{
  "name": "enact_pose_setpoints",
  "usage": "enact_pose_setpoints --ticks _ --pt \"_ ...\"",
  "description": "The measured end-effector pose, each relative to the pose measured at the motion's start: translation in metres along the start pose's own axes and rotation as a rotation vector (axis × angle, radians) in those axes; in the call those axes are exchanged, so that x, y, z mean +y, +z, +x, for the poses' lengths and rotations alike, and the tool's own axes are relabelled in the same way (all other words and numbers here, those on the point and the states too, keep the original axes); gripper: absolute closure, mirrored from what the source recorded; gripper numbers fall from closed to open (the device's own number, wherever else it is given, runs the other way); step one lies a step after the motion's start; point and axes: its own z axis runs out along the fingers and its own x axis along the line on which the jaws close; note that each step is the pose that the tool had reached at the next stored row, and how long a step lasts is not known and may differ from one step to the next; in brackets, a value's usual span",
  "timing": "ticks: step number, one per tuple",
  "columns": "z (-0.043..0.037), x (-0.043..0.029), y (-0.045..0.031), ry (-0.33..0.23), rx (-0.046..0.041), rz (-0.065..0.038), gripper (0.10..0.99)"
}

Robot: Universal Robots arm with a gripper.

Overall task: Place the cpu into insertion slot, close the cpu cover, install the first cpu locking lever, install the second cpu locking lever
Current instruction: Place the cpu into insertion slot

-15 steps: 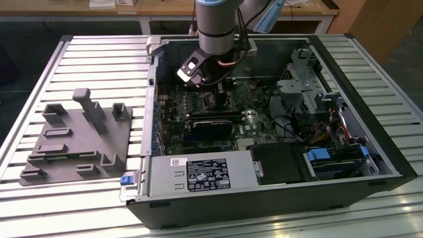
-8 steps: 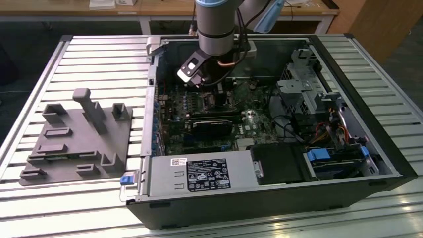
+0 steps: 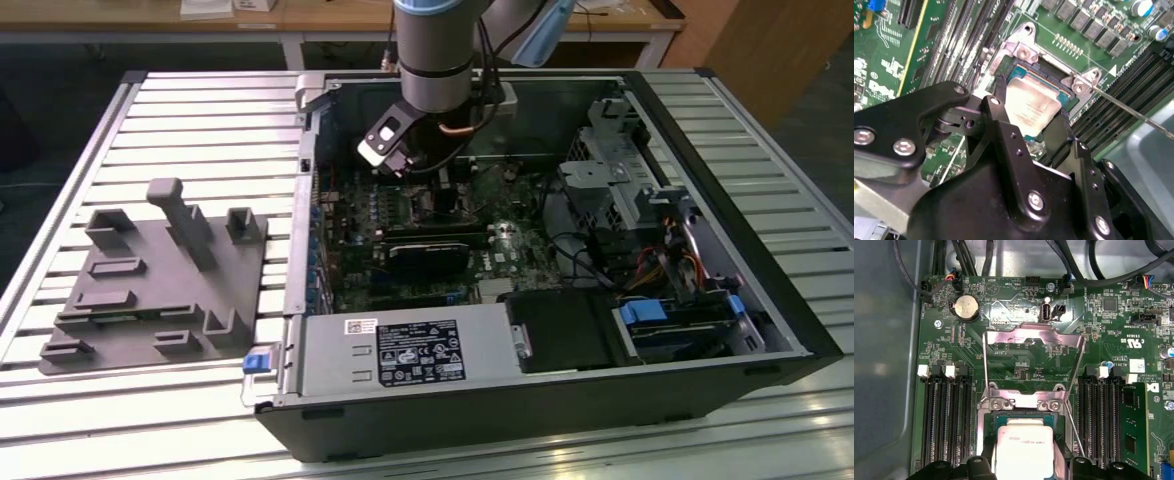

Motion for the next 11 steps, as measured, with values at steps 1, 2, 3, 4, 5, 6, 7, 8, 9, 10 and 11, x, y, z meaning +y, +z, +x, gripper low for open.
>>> enact_pose_setpoints --ticks 1,2,3,4,5,6,7,8,9,10,11 --pt "0.0000 0.0000 0.0000 0.000 0.0001 0.000 0.545" --pt "0.0000 0.0000 0.0000 0.000 0.0000 0.000 0.545" --pt "0.0001 0.0000 0.0001 0.000 0.0000 0.000 0.545" --pt "0.0001 0.0000 0.0001 0.000 0.0001 0.000 0.545" --pt "0.0001 0.0000 0.0001 0.000 0.0001 0.000 0.545" --pt "0.0001 0.0000 0.0001 0.000 0.0001 0.000 0.545" --pt "0.0001 0.0000 0.0001 0.000 0.0001 0.000 0.545" --pt "0.0002 0.0000 0.0002 0.000 0.0004 0.000 0.533" --pt "0.0002 0.0000 0.0002 0.000 0.0002 0.000 0.533" --pt "0.0002 0.0000 0.0002 0.000 0.0002 0.000 0.533" --pt "0.0002 0.0000 0.0002 0.000 0.0002 0.000 0.471"
